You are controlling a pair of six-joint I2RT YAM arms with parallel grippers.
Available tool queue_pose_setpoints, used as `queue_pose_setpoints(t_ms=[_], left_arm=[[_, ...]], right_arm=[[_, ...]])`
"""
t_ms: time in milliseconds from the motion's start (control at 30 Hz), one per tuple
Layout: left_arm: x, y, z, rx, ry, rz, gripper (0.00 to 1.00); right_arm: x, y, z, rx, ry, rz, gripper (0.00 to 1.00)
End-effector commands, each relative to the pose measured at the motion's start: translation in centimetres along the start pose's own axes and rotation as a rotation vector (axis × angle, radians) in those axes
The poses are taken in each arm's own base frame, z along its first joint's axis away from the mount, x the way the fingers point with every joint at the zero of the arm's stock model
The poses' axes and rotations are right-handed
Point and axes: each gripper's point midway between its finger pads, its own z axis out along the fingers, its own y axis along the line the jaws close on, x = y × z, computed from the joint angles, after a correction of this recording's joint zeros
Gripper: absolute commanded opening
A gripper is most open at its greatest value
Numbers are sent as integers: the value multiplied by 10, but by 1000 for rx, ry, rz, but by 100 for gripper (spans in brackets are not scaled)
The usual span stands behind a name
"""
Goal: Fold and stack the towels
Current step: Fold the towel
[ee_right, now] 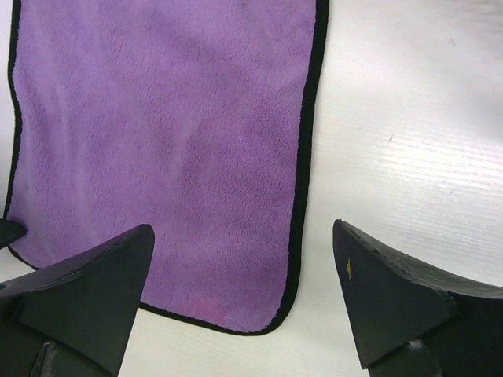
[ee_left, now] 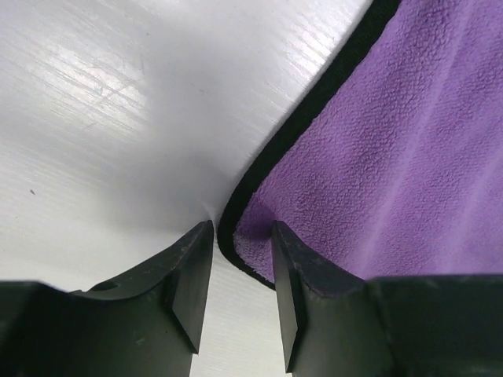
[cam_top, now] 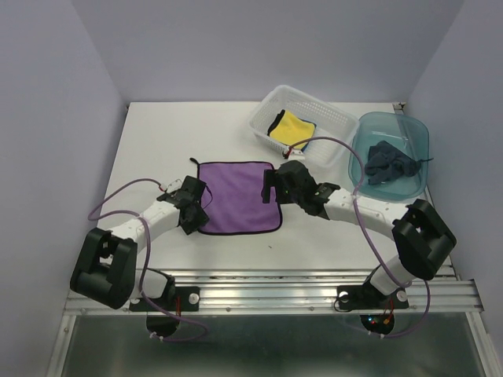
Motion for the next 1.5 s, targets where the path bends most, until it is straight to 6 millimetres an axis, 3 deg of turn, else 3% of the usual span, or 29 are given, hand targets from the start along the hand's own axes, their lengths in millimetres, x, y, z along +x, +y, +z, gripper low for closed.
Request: queue_pose_setpoints(t_ms=[0, 100, 200, 233, 467, 833, 933, 1200, 1467], left_arm=[[8, 17, 5, -105, 17, 6, 44], [10, 21, 6, -130, 15, 10, 32], [10, 20, 7, -123, 10, 15, 1], [10, 19, 7, -118, 10, 18, 0], [7, 5, 3, -21, -7, 46, 0], [0, -5, -8, 63, -45, 63, 0], [2, -4, -6, 62, -43, 63, 0], [8, -3, 2, 60, -21, 72, 0], [8, -3, 1, 65, -24, 70, 0]], right_arm=[[-6, -3, 0, 9, -40, 14, 100], [-8, -5, -2, 16, -51, 20, 100], [-9, -6, -5, 13, -56, 23, 100], [-9, -6, -5, 14, -58, 24, 100], [8, -17, -8, 49, -1, 14, 100], [73, -18, -7, 115, 192, -38, 100], [79, -20, -8, 149, 201, -42, 98], [82, -28, -10, 200, 200, -43, 79], [83, -30, 1, 235, 204, -63, 64]])
